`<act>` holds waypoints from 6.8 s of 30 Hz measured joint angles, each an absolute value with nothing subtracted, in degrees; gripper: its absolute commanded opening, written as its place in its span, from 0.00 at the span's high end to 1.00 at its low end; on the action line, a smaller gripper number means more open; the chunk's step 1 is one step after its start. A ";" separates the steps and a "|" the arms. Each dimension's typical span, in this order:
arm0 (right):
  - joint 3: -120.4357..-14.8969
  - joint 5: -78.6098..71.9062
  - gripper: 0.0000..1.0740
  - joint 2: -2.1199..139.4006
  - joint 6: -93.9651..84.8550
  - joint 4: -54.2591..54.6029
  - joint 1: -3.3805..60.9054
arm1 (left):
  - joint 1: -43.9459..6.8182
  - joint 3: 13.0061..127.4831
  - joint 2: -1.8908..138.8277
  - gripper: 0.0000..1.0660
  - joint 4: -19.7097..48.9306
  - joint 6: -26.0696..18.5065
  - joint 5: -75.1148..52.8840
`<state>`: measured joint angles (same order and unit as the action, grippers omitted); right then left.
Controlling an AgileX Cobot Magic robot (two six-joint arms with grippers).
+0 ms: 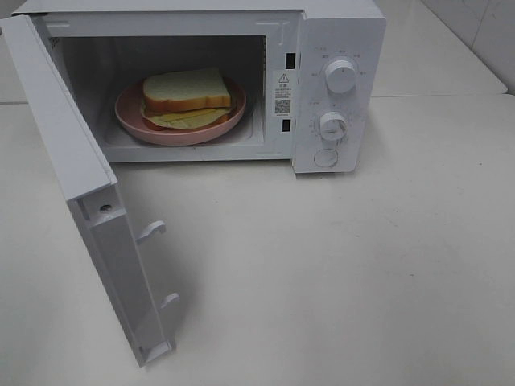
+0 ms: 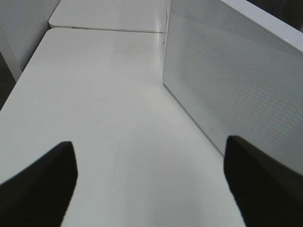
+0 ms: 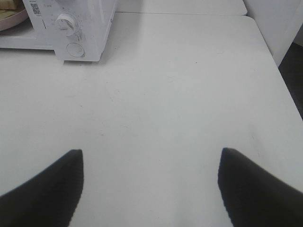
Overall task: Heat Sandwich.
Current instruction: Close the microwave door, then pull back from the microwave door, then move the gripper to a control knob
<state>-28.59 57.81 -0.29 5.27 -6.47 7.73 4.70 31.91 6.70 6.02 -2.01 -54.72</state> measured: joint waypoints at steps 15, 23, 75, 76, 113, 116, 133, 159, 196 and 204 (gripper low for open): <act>-28.59 57.81 0.30 -0.29 5.27 -6.47 7.73 | 4.70 29.68 24.12 1.00 4.87 -2.18 -35.01; -28.59 57.81 0.30 -0.29 5.27 -6.47 7.73 | 4.70 23.15 30.65 1.00 4.87 -2.23 -13.81; -28.59 57.81 0.30 -0.29 5.27 -6.47 7.73 | -17.42 23.32 86.69 1.00 -15.93 9.34 47.90; -28.59 57.81 0.30 -0.29 5.27 -6.47 7.73 | -18.22 23.78 87.26 1.00 -14.84 9.05 47.90; -28.59 57.81 0.30 -0.29 5.27 -6.47 7.73 | -40.68 55.58 110.41 1.00 22.12 -9.34 42.86; -28.59 57.81 0.30 -0.29 5.27 -6.47 7.73 | -41.31 57.81 111.78 1.00 22.23 -9.51 40.57; -28.59 57.81 0.30 -0.29 5.27 -6.42 7.73 | -41.88 66.81 117.11 1.00 25.84 -12.95 34.32; -28.59 57.81 0.30 -0.29 5.27 -6.42 7.73 | -41.48 68.01 114.65 1.00 29.68 -14.73 24.52; -28.59 57.81 0.30 -0.29 5.27 -6.42 7.73 | -40.85 68.30 95.86 0.06 12.95 -7.79 -46.41; -28.59 57.81 0.30 -0.29 5.27 -6.42 7.73 | -39.19 68.30 92.93 0.06 6.53 -2.18 -54.09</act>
<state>-28.59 57.81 -0.29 5.27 -6.42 7.73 -39.19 68.30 92.93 6.53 -2.18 -54.09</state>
